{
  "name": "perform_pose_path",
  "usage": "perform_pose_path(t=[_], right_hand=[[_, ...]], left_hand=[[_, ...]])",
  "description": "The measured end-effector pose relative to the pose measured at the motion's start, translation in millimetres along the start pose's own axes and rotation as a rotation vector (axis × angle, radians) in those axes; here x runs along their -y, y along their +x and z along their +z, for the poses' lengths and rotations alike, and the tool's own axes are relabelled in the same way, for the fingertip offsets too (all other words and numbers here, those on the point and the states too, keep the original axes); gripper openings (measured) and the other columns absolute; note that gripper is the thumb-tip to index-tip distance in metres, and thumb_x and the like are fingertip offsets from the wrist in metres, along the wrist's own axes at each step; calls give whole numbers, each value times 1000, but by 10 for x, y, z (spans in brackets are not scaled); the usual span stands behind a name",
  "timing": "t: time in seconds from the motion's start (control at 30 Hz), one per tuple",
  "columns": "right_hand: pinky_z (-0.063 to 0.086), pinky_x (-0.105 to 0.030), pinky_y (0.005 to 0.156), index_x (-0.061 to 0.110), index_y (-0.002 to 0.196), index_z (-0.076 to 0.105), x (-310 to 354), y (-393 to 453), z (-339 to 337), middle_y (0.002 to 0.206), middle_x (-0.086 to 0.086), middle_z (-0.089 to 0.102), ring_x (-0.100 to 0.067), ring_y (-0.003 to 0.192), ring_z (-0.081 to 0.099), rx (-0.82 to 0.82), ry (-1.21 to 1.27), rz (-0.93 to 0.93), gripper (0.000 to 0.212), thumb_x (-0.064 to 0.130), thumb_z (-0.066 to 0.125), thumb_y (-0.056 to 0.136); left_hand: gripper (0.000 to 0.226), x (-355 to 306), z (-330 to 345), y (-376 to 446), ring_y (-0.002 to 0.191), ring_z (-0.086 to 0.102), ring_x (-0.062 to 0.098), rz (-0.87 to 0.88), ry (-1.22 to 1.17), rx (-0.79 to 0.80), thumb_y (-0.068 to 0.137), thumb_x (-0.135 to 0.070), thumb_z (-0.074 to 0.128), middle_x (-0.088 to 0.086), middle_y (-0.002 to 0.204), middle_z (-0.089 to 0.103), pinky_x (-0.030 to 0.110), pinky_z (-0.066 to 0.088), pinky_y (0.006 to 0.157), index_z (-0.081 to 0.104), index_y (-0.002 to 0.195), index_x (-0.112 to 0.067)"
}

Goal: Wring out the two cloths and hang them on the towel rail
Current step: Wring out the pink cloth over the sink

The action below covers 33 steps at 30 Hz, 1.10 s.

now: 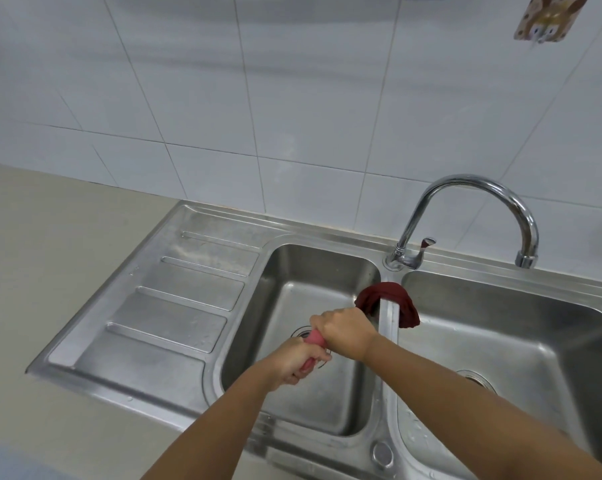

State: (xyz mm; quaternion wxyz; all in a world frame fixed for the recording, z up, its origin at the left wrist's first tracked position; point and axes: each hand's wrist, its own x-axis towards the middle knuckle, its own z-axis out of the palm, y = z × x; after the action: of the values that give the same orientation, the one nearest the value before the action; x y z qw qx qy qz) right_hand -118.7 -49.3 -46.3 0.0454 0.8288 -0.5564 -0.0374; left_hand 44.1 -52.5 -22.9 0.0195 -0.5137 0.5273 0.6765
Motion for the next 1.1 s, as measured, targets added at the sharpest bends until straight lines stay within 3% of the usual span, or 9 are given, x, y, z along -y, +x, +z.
perform_pose_path(t=[0.07, 0.2, 0.37, 0.47, 0.57, 0.7, 0.8, 0.9, 1.1], right_hand=[[19, -19, 38, 20, 68, 55, 22, -13, -39, 51, 5, 56, -15, 37, 54, 1, -2, 53, 34, 40, 82, 62], [34, -31, 52, 9, 94, 59, 91, -149, -107, 76, -8, 69, -30, 65, 66, 83, 40, 49, 19, 26, 51, 92], [27, -24, 42, 15, 77, 60, 139, -267, -110, 57, 1, 64, -19, 45, 61, 119, 24, 106, 18, 26, 75, 74], [35, -30, 59, 12, 103, 55, 184, -333, -179, 95, -6, 66, -27, 83, 65, 162, 250, 171, 21, 21, 59, 85], [41, -31, 73, 18, 121, 48, 194, -495, -187, 112, -5, 52, -21, 96, 54, 233, 512, 210, 41, 16, 62, 83], [47, -23, 77, 18, 126, 49, 186, -712, -267, 102, 1, 60, -11, 88, 59, 76, 909, 393, 38, 4, 54, 91], [50, -35, 73, 15, 95, 58, 140, -743, -394, 82, -4, 66, -17, 75, 62, 4, 1109, 523, 10, 7, 60, 89], [53, -42, 78, 6, 94, 64, 83, -730, -462, 82, -13, 71, -26, 75, 68, -22, 1158, 517, 8, 11, 60, 89], [46, -11, 59, 7, 108, 70, 71, -757, -638, 89, -3, 70, -11, 68, 62, 6, 1189, 463, 22, 18, 54, 98]], left_hand=[[29, -41, -7, -26, 43, 30, 10, 17, 120, -56, 75, -27, 68, -4, 48, 37, 21, 21, 43, 45, 60, -20], [29, -18, 17, -88, 44, 29, 10, -3, 113, -7, 74, -26, 68, -5, 47, 37, 23, 20, 46, 45, 56, -22], [28, 21, 143, -130, 47, 38, 9, 31, 209, -99, 81, -33, 67, -5, 53, 45, 21, 31, 47, 49, 64, -20], [24, 57, 138, -141, 60, 53, 13, 156, 536, -291, 80, -39, 68, -3, 69, 58, 30, 48, 62, 54, 75, -21], [34, 161, 104, -145, 76, 58, 18, 153, 613, -465, 82, -41, 69, -1, 87, 59, 30, 48, 68, 46, 94, -19], [34, 321, 124, -110, 85, 64, 21, 179, 586, -552, 83, -38, 69, 2, 94, 65, 39, 56, 80, 48, 99, -17], [38, 378, 192, -132, 92, 61, 17, 314, 613, -702, 81, -37, 72, -3, 103, 62, 35, 53, 83, 52, 107, -19], [57, 394, 240, -163, 106, 54, 13, 483, 716, -813, 78, -46, 73, -9, 116, 56, 31, 45, 94, 49, 125, -24], [46, 330, 238, -321, 100, 56, 6, 616, 670, -738, 82, -46, 68, -15, 110, 61, 25, 47, 90, 56, 123, -30]])
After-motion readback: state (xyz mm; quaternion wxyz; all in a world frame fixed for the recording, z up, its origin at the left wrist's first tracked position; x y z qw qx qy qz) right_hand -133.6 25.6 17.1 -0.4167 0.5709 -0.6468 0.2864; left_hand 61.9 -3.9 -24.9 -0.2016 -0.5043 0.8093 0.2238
